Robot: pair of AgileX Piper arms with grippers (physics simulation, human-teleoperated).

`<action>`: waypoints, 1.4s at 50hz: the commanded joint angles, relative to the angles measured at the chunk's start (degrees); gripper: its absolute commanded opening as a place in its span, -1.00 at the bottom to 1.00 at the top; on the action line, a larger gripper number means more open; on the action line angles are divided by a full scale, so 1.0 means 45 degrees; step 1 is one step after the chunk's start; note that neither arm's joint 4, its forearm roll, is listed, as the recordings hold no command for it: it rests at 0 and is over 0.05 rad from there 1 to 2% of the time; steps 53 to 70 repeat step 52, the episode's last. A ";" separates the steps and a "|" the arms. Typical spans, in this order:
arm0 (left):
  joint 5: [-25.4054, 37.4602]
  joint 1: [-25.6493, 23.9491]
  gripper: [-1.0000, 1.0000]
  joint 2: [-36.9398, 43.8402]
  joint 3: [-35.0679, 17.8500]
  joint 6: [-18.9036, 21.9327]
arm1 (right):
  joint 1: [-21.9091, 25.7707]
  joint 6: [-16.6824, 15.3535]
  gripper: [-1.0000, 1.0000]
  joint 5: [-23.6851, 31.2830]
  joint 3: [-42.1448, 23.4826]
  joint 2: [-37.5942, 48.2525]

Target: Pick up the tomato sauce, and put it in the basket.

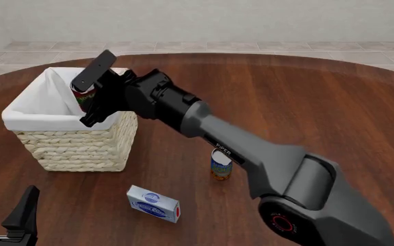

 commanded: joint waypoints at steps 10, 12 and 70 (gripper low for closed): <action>0.0000 0.0000 1.00 0.0000 0.0000 0.0000 | -0.0016 0.0240 1.00 -0.0046 -0.0098 0.0050; 0.0000 0.0000 1.00 0.0000 0.0000 0.0000 | 0.0004 0.0254 1.00 -0.0084 0.0005 0.0004; 0.0000 0.0000 1.00 0.0000 0.0000 0.0000 | 0.0333 0.0014 1.00 -0.0849 0.1972 -0.2146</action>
